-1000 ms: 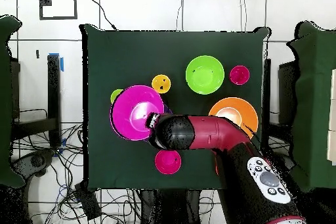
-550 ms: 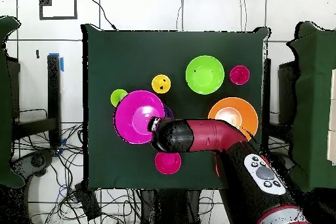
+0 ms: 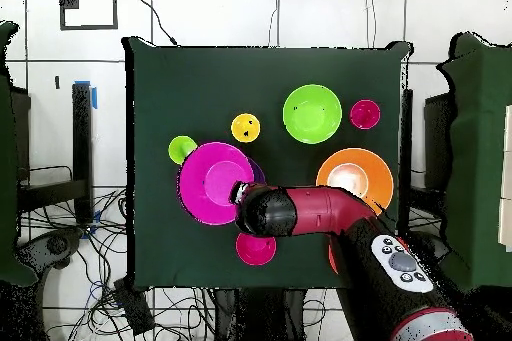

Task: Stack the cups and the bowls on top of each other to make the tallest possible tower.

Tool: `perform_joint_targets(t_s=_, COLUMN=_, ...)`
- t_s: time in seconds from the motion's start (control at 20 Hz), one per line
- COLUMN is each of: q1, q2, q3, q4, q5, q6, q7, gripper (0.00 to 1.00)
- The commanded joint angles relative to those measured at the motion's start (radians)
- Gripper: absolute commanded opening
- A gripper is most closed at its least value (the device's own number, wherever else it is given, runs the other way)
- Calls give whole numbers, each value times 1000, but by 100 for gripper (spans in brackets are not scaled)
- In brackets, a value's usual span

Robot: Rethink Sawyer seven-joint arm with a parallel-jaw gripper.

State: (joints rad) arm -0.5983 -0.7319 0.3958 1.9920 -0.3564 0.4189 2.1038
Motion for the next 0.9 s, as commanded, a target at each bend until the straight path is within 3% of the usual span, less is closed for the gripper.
perform_joint_targets(t_s=0.05, q1=11, q2=35, q3=-15, q4=-45, q5=-73, q6=-58, q7=0, gripper=0)
perform_joint_targets(t_s=0.9, q1=-40, q2=131, q3=-26, q4=-82, q5=-148, q6=-141, q7=-51, gripper=0)
